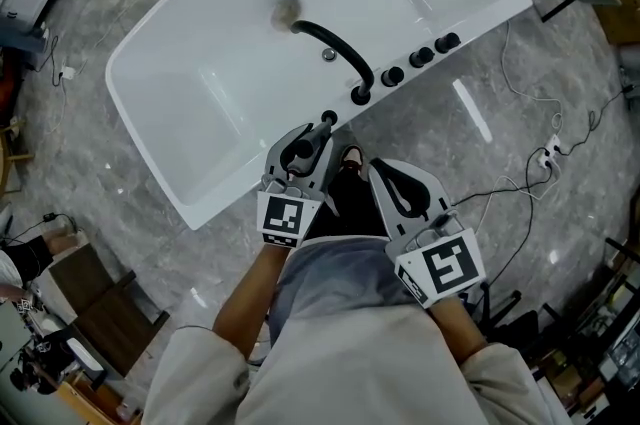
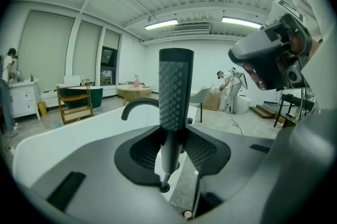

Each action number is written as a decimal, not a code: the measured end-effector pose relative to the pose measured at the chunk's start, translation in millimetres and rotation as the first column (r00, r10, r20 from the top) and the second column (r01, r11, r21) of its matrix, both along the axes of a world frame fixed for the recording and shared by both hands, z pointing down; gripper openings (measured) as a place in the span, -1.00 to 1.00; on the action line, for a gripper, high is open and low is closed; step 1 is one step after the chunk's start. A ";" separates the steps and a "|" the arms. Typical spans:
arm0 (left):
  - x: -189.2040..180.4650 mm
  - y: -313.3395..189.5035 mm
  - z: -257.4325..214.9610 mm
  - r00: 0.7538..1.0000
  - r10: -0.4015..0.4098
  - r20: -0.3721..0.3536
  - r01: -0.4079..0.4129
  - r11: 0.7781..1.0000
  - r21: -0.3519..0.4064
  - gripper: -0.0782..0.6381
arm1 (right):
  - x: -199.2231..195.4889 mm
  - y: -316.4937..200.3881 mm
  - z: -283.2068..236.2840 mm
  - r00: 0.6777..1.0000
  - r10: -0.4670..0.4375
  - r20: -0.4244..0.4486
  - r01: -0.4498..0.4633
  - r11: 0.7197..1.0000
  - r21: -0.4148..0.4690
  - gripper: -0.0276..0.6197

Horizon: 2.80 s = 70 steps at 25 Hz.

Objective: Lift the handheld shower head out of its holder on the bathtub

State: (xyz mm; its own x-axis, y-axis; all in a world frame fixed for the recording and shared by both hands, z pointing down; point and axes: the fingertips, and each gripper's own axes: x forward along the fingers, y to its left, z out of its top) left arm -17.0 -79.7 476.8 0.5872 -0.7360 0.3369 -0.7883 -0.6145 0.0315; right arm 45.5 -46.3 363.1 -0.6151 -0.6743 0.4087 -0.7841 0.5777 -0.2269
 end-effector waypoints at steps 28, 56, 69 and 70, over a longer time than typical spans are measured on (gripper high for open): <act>-10.8 -0.8 -107.8 0.991 -0.036 -0.127 0.048 0.995 0.085 -0.40 | -1.4 -11.9 -36.6 1.000 0.000 0.028 -0.002 0.995 0.100 -0.86; -19.5 -4.6 -216.5 0.968 -0.076 -0.240 0.133 0.965 0.227 -0.40 | -14.3 -32.3 -104.6 0.999 -0.029 0.027 0.020 0.959 0.284 -0.86; -17.6 -5.6 -220.2 0.961 -0.087 -0.261 0.142 0.969 0.202 -0.40 | -13.8 -31.5 -104.1 0.999 -0.034 0.031 0.024 0.963 0.270 -0.86; -17.7 -5.3 -220.3 0.961 -0.086 -0.261 0.141 0.969 0.201 -0.40 | -13.9 -31.1 -104.3 0.999 -0.033 0.031 0.024 0.963 0.269 -0.86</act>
State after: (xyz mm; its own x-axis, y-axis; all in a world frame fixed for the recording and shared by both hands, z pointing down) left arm -34.7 -85.0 256.4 0.5400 -0.8415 0.0168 -0.8374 -0.5351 0.1119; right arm 31.6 -77.4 258.8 -0.6461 -0.7385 0.1930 -0.7609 0.6430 -0.0868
